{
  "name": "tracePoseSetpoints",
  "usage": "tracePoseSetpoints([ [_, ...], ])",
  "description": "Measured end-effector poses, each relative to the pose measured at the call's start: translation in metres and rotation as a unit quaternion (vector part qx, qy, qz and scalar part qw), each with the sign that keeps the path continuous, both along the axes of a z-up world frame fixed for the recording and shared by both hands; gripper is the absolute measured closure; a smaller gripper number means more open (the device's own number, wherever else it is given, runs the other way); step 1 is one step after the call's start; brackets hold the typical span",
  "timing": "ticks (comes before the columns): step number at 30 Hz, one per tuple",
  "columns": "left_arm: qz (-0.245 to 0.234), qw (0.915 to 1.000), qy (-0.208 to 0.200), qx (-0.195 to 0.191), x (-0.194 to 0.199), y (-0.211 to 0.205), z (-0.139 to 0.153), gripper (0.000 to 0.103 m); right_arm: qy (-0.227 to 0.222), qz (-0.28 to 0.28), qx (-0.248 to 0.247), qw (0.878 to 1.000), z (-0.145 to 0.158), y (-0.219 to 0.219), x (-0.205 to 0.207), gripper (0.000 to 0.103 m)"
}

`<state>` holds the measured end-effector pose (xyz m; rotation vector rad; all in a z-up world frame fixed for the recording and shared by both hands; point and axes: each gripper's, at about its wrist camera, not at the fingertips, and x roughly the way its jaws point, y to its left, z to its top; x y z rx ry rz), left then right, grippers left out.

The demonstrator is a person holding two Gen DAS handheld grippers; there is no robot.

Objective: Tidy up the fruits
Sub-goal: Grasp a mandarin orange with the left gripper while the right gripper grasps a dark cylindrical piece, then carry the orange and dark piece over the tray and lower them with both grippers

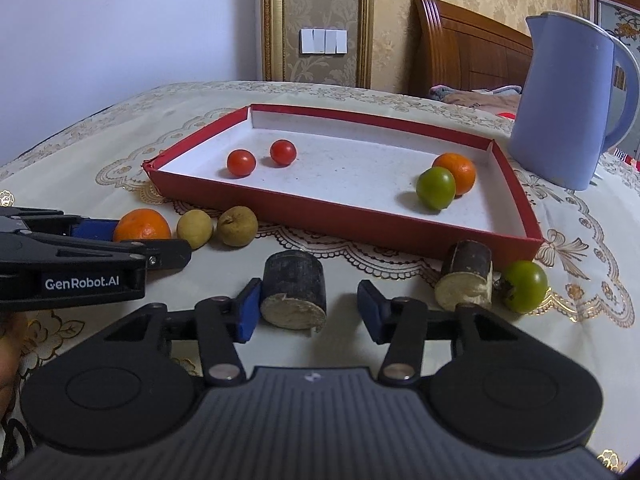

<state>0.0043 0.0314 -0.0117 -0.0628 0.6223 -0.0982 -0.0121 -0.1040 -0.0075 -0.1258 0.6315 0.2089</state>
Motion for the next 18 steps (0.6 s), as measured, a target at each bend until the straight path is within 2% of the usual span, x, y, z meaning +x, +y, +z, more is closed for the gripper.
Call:
tracePoseSetpoints([
  [3, 0.000, 1.0000, 0.000, 0.001, -0.0002, 0.0001, -0.0002, 0.051, -0.001, -0.001, 0.001, 1.000, 0.0003, -0.0007, -0.0004, 0.056],
  [6, 0.000, 1.0000, 0.000, 0.005, -0.0003, -0.0007, -0.0002, 0.051, -0.001, -0.005, -0.001, 1.000, 0.0001, -0.0002, -0.0003, 0.066],
  [11, 0.000, 0.9999, 0.000, 0.016, 0.0000, -0.0037, -0.0007, 0.051, -0.003, -0.001, -0.002, 1.000, 0.0001, 0.0009, -0.0008, 0.073],
  [18, 0.000, 0.9998, 0.001, 0.021, 0.0003, -0.0049, -0.0008, 0.051, -0.004, -0.001, -0.003, 1.000, -0.0001, 0.0022, -0.0007, 0.073],
])
